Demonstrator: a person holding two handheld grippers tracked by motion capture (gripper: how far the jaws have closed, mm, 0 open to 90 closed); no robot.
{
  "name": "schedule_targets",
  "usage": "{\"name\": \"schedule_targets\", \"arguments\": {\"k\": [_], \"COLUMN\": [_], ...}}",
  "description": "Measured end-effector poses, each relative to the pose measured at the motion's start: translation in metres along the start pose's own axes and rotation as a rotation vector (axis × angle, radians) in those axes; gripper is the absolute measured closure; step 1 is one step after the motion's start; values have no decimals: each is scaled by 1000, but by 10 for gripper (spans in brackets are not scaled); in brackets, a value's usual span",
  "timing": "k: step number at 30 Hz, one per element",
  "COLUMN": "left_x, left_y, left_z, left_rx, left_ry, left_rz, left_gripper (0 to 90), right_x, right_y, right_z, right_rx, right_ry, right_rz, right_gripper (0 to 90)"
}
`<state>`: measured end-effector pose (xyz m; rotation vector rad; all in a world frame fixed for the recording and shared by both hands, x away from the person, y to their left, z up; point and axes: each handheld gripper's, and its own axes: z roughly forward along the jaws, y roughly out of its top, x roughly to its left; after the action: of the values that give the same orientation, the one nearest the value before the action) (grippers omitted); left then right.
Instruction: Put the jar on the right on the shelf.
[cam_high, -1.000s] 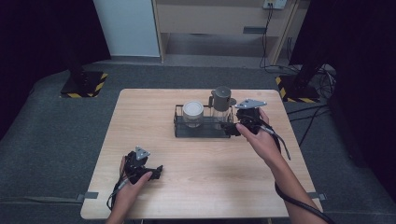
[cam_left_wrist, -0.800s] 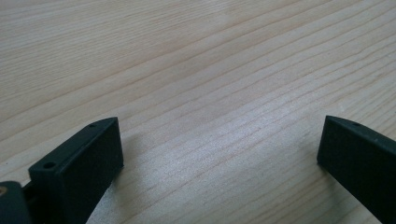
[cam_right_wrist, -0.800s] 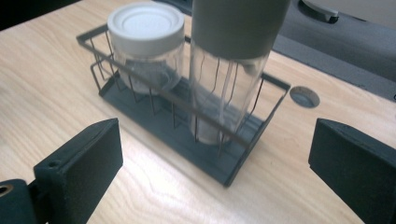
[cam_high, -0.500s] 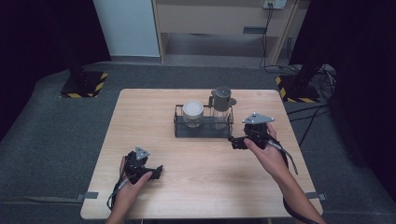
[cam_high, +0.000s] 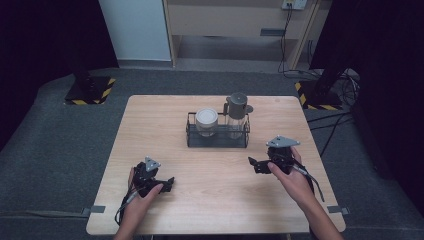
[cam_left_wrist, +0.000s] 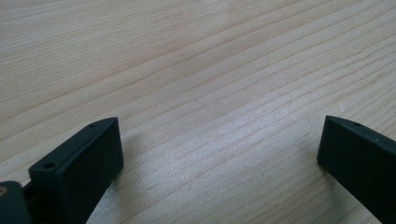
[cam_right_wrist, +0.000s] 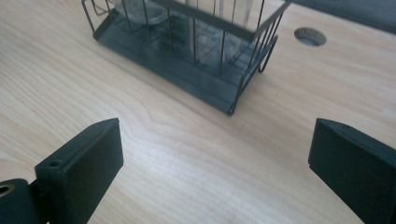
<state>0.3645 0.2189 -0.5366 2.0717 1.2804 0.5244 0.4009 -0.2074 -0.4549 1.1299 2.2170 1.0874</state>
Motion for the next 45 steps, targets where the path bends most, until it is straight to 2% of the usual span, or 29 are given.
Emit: {"name": "schedule_targets", "arguments": {"k": [5,17,25,29,33,37,45], "left_x": [0,0,0,0,-1,-1,-3], "left_y": [0,0,1,0,0,0,1], "left_z": [0,0,1,0,0,0,1], "left_rx": [0,-1,-1,-1,-1,-1,-1], "left_ry": [0,2,4,5,10,15,31], "left_rz": [0,-3,-4,-6,-11,-16,-31], "left_gripper": [0,0,0,0,0,0,0], "right_x": [2,7,7,10,14,17,22], "right_y": [-16,-52,-72,-78,-85,-89,-93], "right_z": [2,8,15,18,21,21,16], "right_rx": [22,83,125,139,140,133,136], "right_ry": [8,17,9,-4,-17,-30,-55], "right_rz": [8,66,129,105,105,59,82], "right_gripper": [34,32,27,27,26,10,5]}}
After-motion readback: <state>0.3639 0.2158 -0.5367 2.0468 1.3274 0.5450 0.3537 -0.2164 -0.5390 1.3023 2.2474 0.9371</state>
